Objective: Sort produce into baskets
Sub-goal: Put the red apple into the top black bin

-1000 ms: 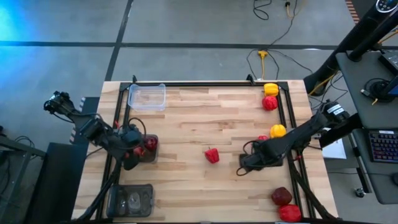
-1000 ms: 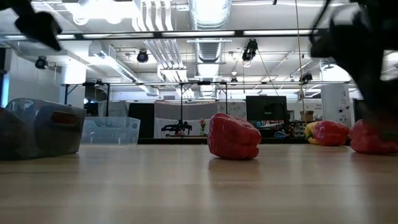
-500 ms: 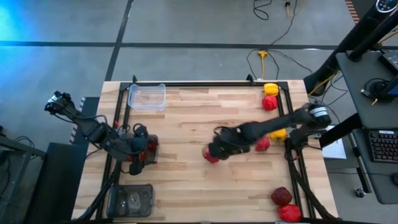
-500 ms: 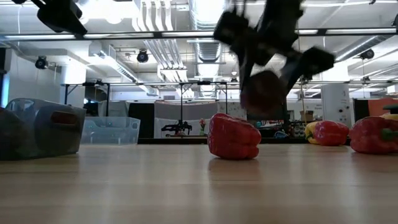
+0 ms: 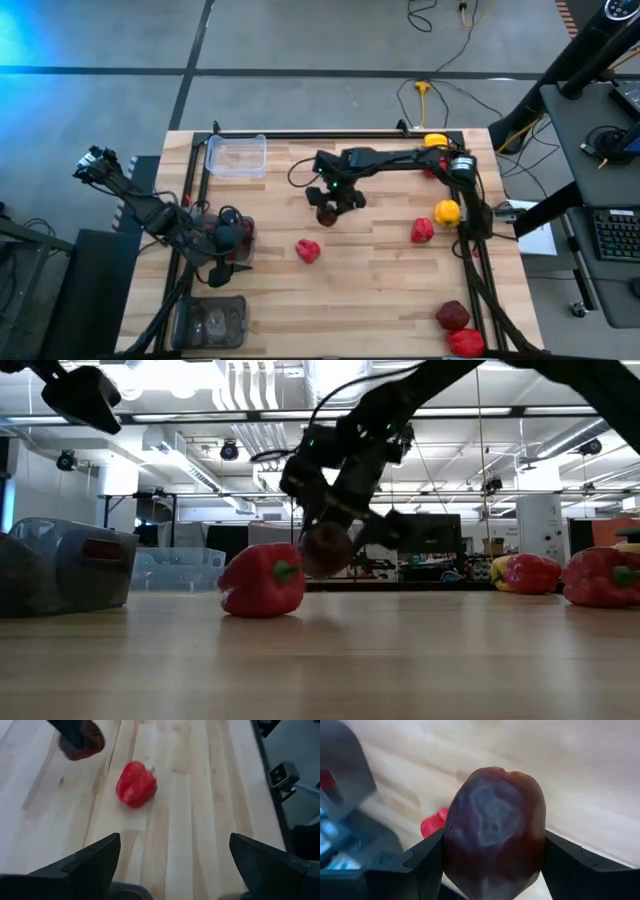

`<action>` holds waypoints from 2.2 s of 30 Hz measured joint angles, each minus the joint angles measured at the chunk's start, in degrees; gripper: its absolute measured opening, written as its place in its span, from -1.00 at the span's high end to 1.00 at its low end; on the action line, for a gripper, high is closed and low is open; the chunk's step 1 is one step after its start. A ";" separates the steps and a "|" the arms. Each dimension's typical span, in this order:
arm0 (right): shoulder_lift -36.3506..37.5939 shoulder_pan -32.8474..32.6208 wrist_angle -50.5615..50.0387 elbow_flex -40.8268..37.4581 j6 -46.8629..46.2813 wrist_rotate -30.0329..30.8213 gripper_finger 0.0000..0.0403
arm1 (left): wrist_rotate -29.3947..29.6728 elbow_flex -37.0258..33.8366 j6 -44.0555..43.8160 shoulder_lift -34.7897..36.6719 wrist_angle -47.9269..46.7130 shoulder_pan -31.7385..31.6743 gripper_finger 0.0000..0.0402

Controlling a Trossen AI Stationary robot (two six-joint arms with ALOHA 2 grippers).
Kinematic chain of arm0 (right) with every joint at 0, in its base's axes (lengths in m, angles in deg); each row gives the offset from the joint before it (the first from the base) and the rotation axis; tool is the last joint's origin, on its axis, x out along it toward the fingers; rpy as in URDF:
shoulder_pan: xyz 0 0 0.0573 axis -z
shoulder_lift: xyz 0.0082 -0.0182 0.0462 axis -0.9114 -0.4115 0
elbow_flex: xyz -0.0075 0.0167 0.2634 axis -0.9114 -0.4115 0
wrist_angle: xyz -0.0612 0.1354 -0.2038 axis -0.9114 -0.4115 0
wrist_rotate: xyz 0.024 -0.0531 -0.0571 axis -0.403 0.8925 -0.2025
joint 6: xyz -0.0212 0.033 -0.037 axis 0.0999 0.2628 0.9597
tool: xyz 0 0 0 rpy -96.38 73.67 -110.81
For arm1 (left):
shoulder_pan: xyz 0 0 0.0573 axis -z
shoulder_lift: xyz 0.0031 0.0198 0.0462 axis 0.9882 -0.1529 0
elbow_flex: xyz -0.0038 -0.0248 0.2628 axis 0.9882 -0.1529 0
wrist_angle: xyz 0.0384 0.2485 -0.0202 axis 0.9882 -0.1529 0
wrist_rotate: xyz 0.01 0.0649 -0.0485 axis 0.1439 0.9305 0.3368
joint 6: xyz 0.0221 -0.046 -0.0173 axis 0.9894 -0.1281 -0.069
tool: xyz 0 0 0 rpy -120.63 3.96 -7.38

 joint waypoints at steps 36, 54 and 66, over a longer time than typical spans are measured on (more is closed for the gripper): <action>-8.01 -0.17 -23.12 2.76 16.98 -10.75 -0.84 | 6.09 -0.63 -0.69 -6.97 7.02 0.27 -0.78; 8.93 -7.51 -30.51 9.69 14.90 13.33 -0.87 | 10.03 -0.63 0.95 -7.79 11.87 -1.18 -0.78; 27.90 -29.49 -31.14 9.66 -8.17 48.81 -0.87 | 7.45 0.28 7.45 -22.11 34.00 -15.51 -0.78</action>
